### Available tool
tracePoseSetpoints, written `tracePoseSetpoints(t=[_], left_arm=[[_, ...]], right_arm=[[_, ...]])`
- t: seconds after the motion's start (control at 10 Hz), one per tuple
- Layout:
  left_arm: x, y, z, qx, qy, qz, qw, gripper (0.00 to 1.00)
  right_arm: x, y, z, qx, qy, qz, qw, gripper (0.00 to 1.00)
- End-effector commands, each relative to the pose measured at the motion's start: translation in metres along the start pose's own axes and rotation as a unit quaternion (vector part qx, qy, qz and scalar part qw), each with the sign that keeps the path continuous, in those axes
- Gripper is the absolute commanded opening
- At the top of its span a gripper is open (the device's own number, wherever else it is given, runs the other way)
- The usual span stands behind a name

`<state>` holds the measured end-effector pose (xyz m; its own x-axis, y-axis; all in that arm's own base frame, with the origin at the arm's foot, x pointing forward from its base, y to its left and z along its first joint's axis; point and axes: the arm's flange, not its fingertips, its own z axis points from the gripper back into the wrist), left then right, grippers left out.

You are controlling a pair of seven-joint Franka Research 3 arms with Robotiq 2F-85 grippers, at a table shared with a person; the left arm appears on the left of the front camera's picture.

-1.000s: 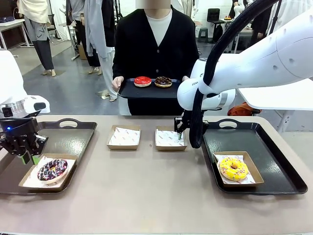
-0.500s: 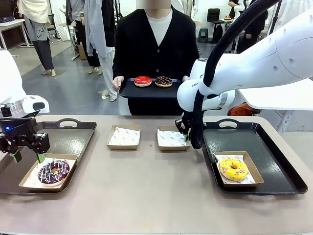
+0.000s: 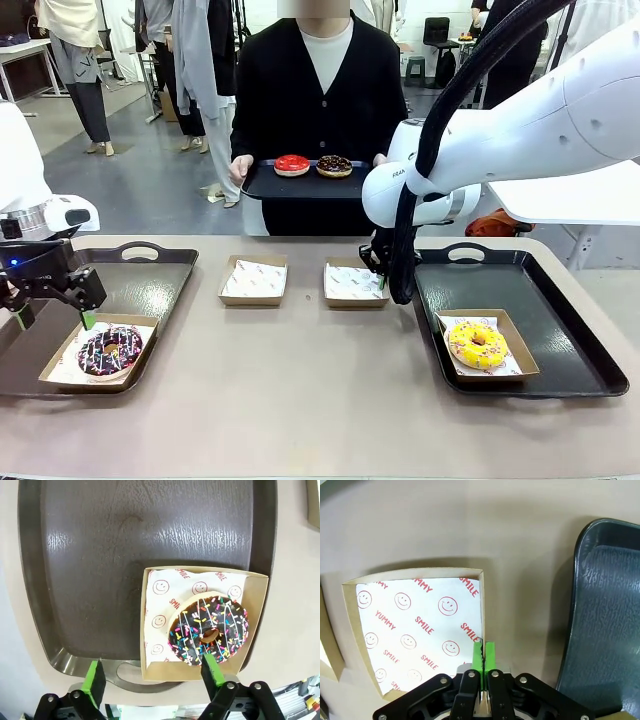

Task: Individually package the donuts and arrange them on the tray.
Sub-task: Place the picked Paper togo box on the Handle tray while simultaneously picking up another Paper togo box from the table with the other hand.

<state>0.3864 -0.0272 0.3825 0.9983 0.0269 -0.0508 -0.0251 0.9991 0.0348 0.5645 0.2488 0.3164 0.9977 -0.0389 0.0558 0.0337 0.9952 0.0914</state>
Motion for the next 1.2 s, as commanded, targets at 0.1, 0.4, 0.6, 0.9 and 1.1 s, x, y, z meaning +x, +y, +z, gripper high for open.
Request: tracePoseSetpoints(t=[0.1,0.4,0.6,0.9,1.1], left_arm=[[-0.003,0.010,0.008,-0.054,0.013,-0.044,0.998,1.00],[-0.019,0.067,0.036,-0.207,-0.029,-0.106,0.972,1.00],[-0.035,0.118,0.048,-0.321,-0.071,-0.120,0.937,1.00],[-0.058,0.198,0.053,-0.469,-0.104,-0.106,0.871,1.00],[-0.066,0.242,0.044,-0.529,-0.116,-0.080,0.837,1.00]], right_arm=[[0.000,0.006,0.014,-0.022,0.000,-0.004,1.000,0.00],[0.006,0.002,0.078,-0.027,-0.013,0.008,1.000,0.00],[0.019,0.004,0.120,-0.037,-0.023,0.001,0.999,0.00],[0.049,0.016,0.160,-0.056,-0.018,-0.014,0.998,0.00],[0.067,0.032,0.168,-0.067,-0.009,-0.008,0.998,0.00]])
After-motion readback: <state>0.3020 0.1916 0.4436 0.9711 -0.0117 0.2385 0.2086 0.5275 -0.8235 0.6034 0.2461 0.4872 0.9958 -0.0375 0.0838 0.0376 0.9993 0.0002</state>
